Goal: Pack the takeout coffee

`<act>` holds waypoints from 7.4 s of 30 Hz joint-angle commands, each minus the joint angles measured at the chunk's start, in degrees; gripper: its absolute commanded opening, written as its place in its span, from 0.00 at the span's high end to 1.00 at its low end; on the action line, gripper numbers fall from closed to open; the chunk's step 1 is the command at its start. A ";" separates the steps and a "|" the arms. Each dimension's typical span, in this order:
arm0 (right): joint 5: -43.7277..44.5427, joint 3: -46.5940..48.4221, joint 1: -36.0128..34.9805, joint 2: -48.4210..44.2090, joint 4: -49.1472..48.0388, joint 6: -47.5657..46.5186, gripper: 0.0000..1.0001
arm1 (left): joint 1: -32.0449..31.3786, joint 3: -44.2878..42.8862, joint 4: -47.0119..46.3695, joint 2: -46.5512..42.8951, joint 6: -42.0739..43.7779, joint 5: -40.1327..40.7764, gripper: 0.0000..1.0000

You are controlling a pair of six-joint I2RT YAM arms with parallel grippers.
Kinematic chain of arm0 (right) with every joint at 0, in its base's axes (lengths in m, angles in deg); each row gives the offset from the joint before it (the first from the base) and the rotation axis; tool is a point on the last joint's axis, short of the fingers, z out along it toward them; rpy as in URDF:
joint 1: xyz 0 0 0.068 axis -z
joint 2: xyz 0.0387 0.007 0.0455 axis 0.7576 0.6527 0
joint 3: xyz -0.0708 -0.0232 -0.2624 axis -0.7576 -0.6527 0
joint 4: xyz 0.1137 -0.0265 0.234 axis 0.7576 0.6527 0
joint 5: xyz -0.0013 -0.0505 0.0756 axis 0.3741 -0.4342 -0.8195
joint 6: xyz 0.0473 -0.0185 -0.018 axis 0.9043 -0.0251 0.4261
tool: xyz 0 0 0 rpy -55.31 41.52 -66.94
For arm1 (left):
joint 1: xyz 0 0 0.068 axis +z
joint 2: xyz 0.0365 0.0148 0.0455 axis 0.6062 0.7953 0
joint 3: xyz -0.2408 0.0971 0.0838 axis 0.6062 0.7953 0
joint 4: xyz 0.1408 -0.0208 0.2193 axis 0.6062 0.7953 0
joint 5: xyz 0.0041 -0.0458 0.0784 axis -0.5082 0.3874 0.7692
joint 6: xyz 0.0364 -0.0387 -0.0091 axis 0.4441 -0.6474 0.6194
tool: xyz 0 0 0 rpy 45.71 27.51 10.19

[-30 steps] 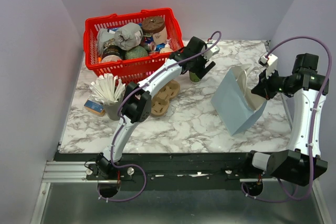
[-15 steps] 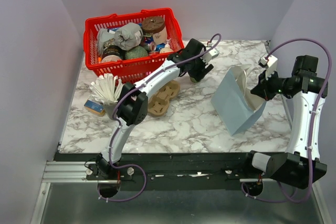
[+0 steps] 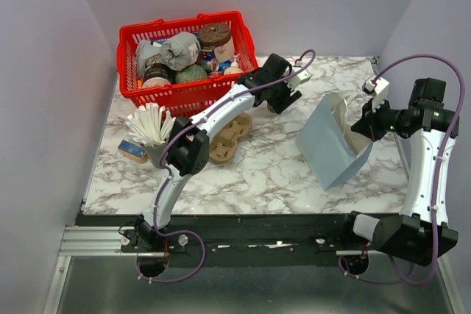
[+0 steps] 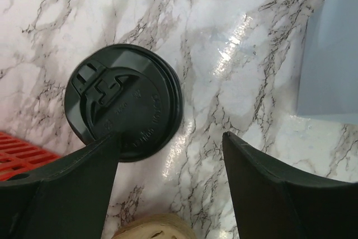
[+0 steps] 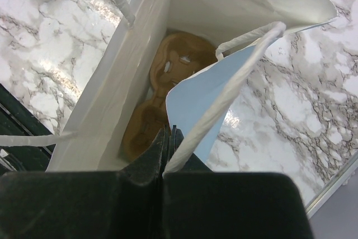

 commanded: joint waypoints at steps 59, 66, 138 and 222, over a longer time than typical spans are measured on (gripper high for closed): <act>0.00 -3.27 0.16 0.75 -3.77 5.19 1.00 | -0.45 3.81 -4.52 -2.27 3.56 6.67 0.30; -0.09 -3.70 0.25 0.05 -3.86 5.28 1.00 | -0.71 6.79 -2.41 -6.22 4.88 5.79 0.35; -1.23 -1.42 0.25 2.51 -5.97 12.14 0.99 | 2.45 -3.58 1.72 0.64 -1.10 8.78 0.21; 2.20 21.60 3.24 3.82 -13.26 31.02 0.27 | -0.36 -4.69 7.67 -10.30 5.66 -2.82 0.01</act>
